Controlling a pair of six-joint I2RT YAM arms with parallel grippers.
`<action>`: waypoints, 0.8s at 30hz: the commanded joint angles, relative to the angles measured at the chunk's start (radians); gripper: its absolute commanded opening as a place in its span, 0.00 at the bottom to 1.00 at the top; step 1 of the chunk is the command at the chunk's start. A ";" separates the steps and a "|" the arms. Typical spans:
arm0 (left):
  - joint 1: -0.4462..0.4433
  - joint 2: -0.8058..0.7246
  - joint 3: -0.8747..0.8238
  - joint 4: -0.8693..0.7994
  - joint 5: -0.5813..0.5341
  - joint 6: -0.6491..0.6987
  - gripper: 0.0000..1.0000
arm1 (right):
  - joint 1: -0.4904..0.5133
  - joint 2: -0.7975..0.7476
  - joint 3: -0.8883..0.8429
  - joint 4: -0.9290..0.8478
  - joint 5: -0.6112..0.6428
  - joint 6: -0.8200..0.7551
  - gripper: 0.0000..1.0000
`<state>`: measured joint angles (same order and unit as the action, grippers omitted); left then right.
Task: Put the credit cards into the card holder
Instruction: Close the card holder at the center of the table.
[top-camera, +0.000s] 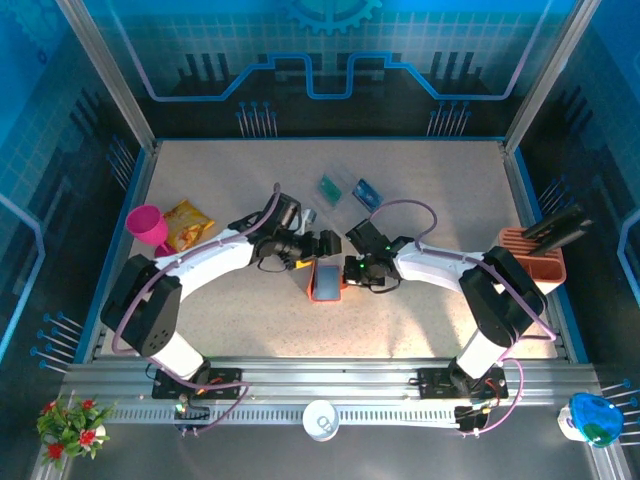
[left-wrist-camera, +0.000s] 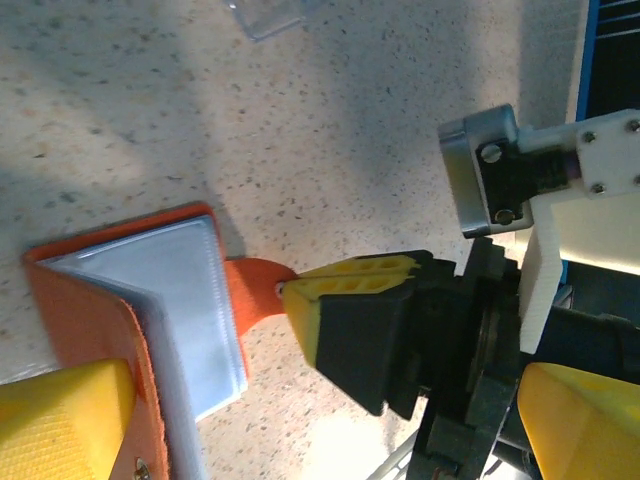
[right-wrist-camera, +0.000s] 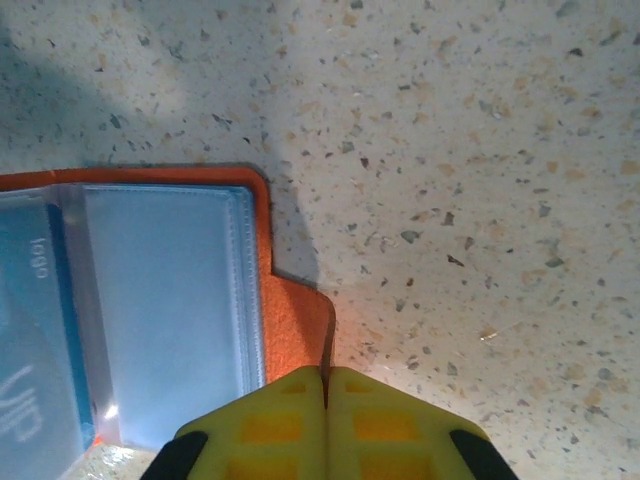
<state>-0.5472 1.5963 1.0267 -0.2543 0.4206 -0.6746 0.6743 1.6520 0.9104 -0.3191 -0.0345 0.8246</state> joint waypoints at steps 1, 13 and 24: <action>-0.030 0.051 0.038 0.005 0.038 0.014 0.99 | -0.026 -0.012 -0.020 0.029 -0.016 0.016 0.10; -0.072 0.176 0.048 0.034 0.029 0.007 0.99 | -0.129 -0.317 -0.165 -0.157 0.087 0.067 0.43; -0.155 0.251 0.137 -0.221 -0.209 0.128 0.99 | -0.155 -0.423 -0.197 -0.178 0.039 0.062 0.43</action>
<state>-0.6796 1.8233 1.1435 -0.3340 0.3275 -0.6022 0.5331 1.2472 0.7139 -0.4686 0.0338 0.8906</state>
